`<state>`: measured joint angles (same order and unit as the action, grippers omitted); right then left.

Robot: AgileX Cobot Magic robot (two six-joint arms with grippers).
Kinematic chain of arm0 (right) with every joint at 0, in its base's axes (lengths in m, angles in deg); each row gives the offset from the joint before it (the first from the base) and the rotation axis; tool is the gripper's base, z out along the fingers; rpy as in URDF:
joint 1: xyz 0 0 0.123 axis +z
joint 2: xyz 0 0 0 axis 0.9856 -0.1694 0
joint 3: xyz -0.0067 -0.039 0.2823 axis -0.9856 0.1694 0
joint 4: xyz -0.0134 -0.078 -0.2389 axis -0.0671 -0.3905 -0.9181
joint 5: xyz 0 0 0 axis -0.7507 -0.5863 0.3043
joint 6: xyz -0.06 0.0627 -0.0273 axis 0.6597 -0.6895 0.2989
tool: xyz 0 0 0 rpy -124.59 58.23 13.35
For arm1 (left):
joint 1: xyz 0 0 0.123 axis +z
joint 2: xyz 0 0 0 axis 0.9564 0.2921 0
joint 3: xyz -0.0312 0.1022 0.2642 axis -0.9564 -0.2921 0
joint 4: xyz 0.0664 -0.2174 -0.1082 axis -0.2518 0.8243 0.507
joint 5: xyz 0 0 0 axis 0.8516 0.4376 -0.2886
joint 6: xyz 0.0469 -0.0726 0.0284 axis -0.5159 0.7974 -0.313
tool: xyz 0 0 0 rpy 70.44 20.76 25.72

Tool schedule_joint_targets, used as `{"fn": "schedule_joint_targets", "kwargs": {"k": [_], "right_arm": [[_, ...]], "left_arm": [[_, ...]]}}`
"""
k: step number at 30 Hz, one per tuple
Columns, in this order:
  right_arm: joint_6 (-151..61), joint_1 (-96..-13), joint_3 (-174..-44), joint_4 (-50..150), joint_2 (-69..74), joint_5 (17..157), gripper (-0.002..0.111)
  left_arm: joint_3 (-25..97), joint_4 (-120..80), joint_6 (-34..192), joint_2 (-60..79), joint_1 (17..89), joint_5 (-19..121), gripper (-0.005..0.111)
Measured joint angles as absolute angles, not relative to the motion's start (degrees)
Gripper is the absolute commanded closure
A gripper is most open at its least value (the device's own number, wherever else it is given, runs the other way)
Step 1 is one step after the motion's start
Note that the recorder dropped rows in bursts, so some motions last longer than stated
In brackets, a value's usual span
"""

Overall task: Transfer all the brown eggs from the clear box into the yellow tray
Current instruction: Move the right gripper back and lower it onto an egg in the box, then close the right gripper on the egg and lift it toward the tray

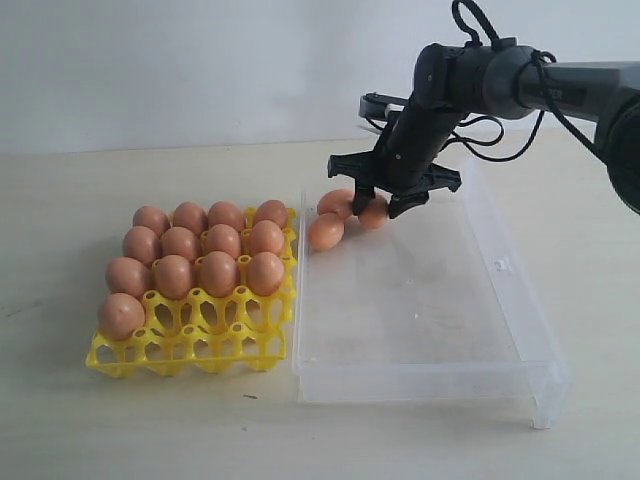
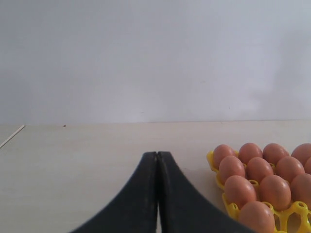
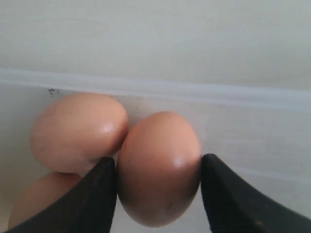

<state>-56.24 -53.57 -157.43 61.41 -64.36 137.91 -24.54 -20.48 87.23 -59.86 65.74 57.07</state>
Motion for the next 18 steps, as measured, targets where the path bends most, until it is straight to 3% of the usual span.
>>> {"fn": "schedule_joint_targets", "kwargs": {"k": [11,18], "right_arm": [[-52.57,-53.57,-156.85,61.42,-57.36,139.5,0.108],[-50.54,-51.16,-144.69,61.75,-46.98,134.99,0.108]], "left_arm": [[-24.54,-20.48,87.23,-59.86,65.74,57.07,0.107],[-24.54,-20.48,87.23,-59.86,65.74,57.07,0.107]]}}
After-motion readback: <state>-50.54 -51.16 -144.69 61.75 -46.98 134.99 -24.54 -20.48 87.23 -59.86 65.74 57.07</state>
